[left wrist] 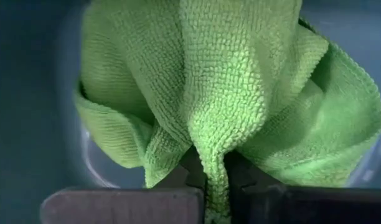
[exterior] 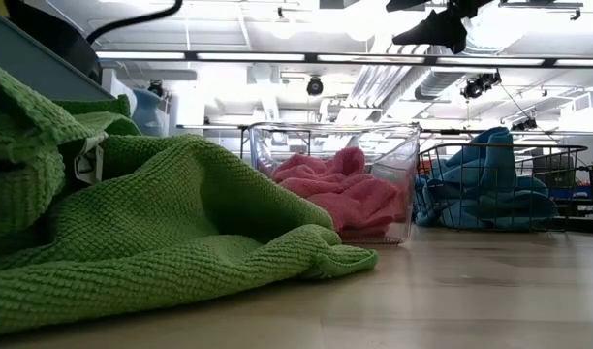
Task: Sort microfiber towel by color & place in baskets
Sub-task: Put the top green microfiber cloth into the blue bin
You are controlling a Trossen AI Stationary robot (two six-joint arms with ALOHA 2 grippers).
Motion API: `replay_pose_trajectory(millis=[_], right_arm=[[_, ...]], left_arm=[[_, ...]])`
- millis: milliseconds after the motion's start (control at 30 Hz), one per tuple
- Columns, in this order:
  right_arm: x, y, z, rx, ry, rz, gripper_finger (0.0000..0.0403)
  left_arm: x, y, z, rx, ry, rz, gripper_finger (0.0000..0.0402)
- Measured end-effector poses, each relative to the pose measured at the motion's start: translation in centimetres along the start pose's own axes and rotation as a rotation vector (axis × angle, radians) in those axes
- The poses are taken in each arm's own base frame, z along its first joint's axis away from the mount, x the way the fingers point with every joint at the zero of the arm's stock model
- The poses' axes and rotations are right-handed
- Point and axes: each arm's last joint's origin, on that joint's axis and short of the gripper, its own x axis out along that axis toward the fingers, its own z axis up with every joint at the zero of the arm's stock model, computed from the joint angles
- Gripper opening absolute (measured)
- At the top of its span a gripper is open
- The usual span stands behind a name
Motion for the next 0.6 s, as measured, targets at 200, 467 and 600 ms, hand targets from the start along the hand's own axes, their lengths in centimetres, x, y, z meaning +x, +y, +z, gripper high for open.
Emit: replay_pose_trajectory(millis=[200,467,600], right_arm=[[0.0,0.0,0.0,-0.002,0.0,0.0,0.0296],[0.0,0.0,0.0,-0.003,0.0,0.0,0.0296],[0.0,0.0,0.0,-0.003,0.0,0.0,0.0296]], left_arm=[[0.0,0.2,0.2,-0.024,0.062,-0.063,0.0044],[-1.7,-0.1,0.8,-0.019,0.079,-0.073,0.0148],[-3.4,-0.6,1.4,0.018,0.066,-0.086,0.019]])
